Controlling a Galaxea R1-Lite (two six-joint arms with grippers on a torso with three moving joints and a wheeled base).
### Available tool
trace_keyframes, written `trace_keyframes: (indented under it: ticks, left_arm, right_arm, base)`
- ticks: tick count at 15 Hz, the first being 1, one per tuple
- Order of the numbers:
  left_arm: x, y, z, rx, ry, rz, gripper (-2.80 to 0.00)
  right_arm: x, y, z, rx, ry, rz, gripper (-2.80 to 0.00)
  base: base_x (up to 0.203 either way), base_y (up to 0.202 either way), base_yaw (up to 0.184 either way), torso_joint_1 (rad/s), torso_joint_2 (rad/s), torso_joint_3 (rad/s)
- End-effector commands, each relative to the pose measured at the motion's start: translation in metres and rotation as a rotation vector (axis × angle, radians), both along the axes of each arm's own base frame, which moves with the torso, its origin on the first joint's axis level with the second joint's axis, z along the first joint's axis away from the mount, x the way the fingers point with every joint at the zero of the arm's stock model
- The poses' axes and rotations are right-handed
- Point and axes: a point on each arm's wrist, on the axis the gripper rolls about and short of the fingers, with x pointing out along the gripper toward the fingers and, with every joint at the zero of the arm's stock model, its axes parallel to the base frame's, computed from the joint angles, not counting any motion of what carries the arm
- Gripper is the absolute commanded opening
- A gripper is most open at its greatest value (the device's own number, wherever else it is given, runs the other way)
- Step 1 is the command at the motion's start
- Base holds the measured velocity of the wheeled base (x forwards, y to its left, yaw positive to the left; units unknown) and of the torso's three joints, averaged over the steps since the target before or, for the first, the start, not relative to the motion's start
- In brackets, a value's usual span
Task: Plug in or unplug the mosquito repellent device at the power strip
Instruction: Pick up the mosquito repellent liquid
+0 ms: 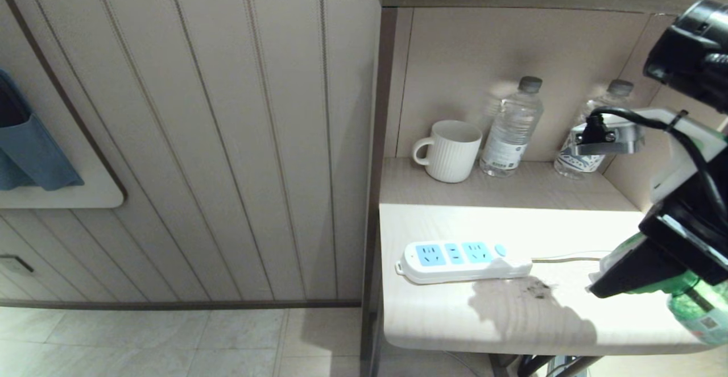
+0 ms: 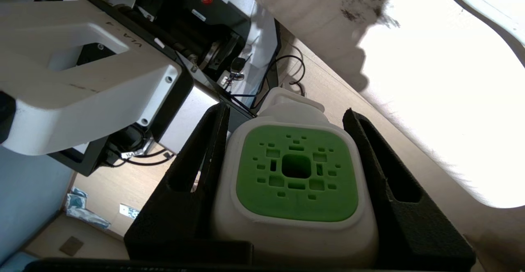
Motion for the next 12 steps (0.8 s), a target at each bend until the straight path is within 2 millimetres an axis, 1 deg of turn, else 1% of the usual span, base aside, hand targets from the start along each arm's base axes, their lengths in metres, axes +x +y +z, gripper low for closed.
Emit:
trace_keyframes:
  ticks: [1, 7, 9, 12]
  left_arm:
    - [0.0001, 0.0000, 0.0000, 0.000, 0.002, 0.000, -2.80]
    - [0.0001, 0.0000, 0.0000, 0.000, 0.002, 0.000, -2.80]
    - [0.0001, 0.0000, 0.0000, 0.000, 0.002, 0.000, -2.80]
    - [0.0001, 0.0000, 0.0000, 0.000, 0.002, 0.000, -2.80]
  right_arm:
    - [-0.0056, 0.0031, -0.0005, -0.018, 0.036, 0.027, -2.80]
    - [-0.0086, 0.0022, 0.0013, -0.014, 0.028, 0.030, -2.80]
    - [-0.0100, 0.0018, 0.0021, -0.012, 0.024, 0.031, -2.80]
    - [-0.0104, 0.0016, 0.0024, -0.011, 0.022, 0.031, -2.80]
  base:
    - [0.000, 0.000, 0.000, 0.000, 0.00, 0.000]
    - [0.000, 0.000, 0.000, 0.000, 0.00, 0.000]
    - [0.000, 0.000, 0.000, 0.114, -0.26, -0.159]
    - [0.000, 0.000, 0.000, 0.191, -0.43, -0.241]
